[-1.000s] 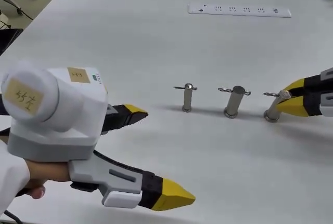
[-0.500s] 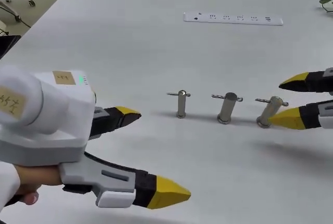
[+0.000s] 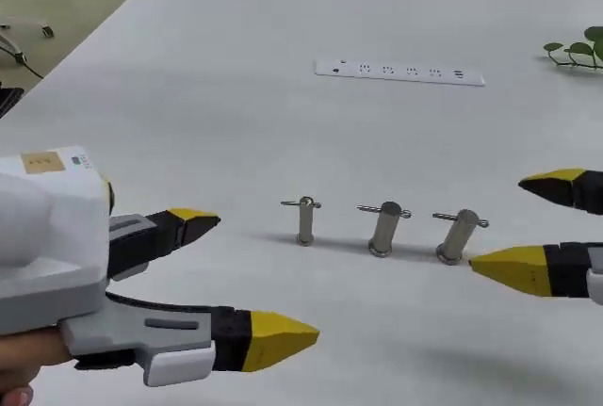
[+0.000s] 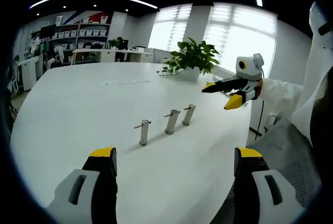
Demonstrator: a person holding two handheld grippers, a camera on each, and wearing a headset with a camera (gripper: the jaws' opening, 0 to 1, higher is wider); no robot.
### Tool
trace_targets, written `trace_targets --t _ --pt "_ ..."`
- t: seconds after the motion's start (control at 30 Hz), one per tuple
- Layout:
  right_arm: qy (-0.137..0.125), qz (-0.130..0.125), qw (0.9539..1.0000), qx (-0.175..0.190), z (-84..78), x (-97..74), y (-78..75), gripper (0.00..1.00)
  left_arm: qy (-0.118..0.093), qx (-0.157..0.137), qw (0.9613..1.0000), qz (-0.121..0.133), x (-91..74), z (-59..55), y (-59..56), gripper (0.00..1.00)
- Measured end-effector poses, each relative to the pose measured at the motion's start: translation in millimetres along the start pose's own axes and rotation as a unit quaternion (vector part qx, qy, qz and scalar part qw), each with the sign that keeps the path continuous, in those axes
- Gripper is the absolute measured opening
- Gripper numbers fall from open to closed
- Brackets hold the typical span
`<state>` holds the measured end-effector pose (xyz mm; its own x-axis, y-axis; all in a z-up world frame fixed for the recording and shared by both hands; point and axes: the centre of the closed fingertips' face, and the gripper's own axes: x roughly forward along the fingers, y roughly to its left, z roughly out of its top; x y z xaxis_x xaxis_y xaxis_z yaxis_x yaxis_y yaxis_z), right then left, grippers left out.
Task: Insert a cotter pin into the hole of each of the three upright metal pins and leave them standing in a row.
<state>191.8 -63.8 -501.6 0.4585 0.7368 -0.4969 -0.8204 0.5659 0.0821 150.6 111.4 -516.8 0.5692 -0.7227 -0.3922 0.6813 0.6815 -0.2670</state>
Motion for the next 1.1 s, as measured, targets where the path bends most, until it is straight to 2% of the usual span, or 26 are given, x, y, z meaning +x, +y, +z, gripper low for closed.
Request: trace_targets --t 0.27,0.47,0.53,0.63,0.77,0.97,1.1 --pt "-0.011 -0.024 0.9981 0.055 -7.1 -9.2 7.3 0.78 -0.006 -0.029 0.9995 0.014 -3.6 -0.6 2.5 0.95" --pt "-0.016 -0.039 0.995 0.091 -15.4 -14.9 8.7 0.82 0.001 -0.04 0.999 0.018 -5.4 -9.3 3.6 0.95" --pt "-0.017 -0.051 0.9932 0.103 -19.3 -17.0 6.4 0.83 0.002 -0.044 0.9989 0.02 -6.4 -10.6 2.3 0.95" --pt "-0.006 -0.062 0.9915 0.114 -27.4 -19.9 4.3 0.86 0.003 -0.05 0.9985 0.022 -7.6 -11.4 0.8 0.95" --pt "-0.004 -0.074 0.9888 0.13 -31.5 -23.7 1.2 0.87 0.006 -0.053 0.9982 0.026 -9.2 -13.1 -0.2 0.95" --pt "0.002 -0.08 0.9871 0.138 -35.7 -27.5 2.3 0.87 0.007 -0.056 0.998 0.029 -10.9 -13.1 -1.1 0.95" --pt "0.007 -0.085 0.9858 0.144 -38.9 -29.5 3.3 0.87 0.014 -0.059 0.9979 0.023 -9.3 -16.0 -7.3 0.95"
